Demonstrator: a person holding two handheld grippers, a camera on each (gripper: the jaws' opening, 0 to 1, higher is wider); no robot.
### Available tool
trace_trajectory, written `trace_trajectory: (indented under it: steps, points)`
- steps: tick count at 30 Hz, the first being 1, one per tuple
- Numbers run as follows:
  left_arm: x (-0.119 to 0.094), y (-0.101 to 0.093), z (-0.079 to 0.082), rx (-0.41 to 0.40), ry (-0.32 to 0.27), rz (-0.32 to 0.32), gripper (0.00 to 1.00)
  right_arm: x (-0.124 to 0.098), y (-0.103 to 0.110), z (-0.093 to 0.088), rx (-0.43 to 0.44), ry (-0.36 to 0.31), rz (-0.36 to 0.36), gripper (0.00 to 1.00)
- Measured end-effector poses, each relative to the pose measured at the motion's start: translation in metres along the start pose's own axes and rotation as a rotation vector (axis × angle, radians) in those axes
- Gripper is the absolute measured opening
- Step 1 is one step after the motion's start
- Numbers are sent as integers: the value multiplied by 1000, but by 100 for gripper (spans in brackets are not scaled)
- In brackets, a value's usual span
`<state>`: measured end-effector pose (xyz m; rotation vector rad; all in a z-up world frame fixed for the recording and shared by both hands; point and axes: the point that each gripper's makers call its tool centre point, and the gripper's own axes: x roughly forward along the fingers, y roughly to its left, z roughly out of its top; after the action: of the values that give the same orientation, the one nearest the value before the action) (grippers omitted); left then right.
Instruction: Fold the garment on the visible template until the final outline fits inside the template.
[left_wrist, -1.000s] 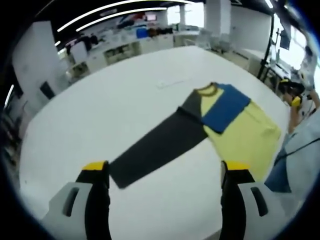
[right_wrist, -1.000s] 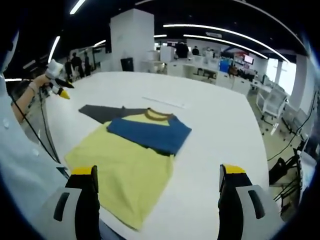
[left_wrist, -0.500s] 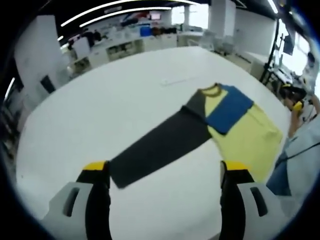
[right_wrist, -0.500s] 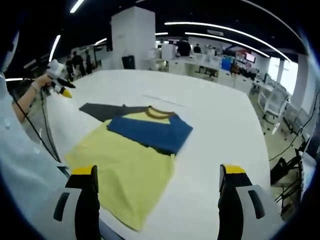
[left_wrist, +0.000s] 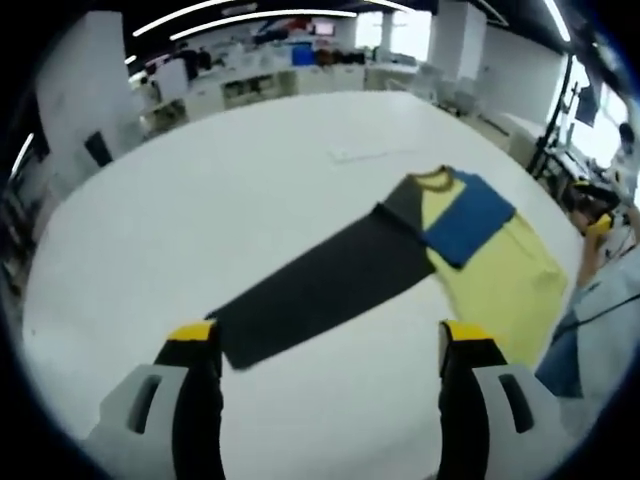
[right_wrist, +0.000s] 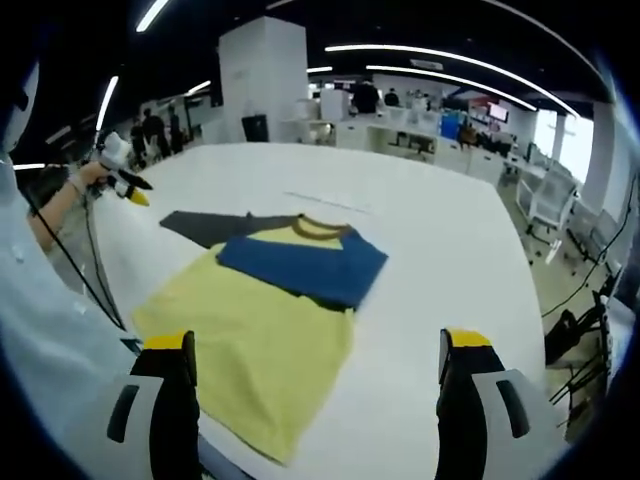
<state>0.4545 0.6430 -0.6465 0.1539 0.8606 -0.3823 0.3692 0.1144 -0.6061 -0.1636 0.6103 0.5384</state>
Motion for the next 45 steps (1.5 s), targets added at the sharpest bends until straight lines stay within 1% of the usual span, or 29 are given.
trace_trajectory:
  steps: [2, 5, 9, 13, 18, 25, 29, 35, 40, 45]
  points:
    - [1, 5, -4, -16, 6, 2, 84, 0, 1, 2, 7, -10, 4, 100]
    - [5, 11, -10, -47, 15, 7, 82, 1, -2, -1, 8, 4, -12, 100]
    - [11, 18, -18, -79, 26, 10, 80, 1, -1, -2, 8, 14, -11, 100]
    - [14, 22, -22, -104, 26, 25, 79, 0, -3, -3, 5, 19, -19, 100]
    - [18, 25, -24, -108, 16, 25, 76, 0, -3, -2, 7, 23, -18, 100]
    - [23, 33, -30, -130, 22, 37, 75, 2, -1, 0, 1, 30, -12, 100]
    - [24, 39, -32, -138, 14, 40, 72, 2, 1, 1, -5, 36, -5, 100]
    - [30, 41, -38, -160, 9, 30, 69, 2, 2, 0, -11, 46, -2, 100]
    - [35, 45, -42, -181, 13, 36, 69, 2, 2, 1, -7, 44, 0, 100]
    - [38, 52, -45, -171, 23, 73, 67, 2, 0, -1, -7, 50, -6, 100]
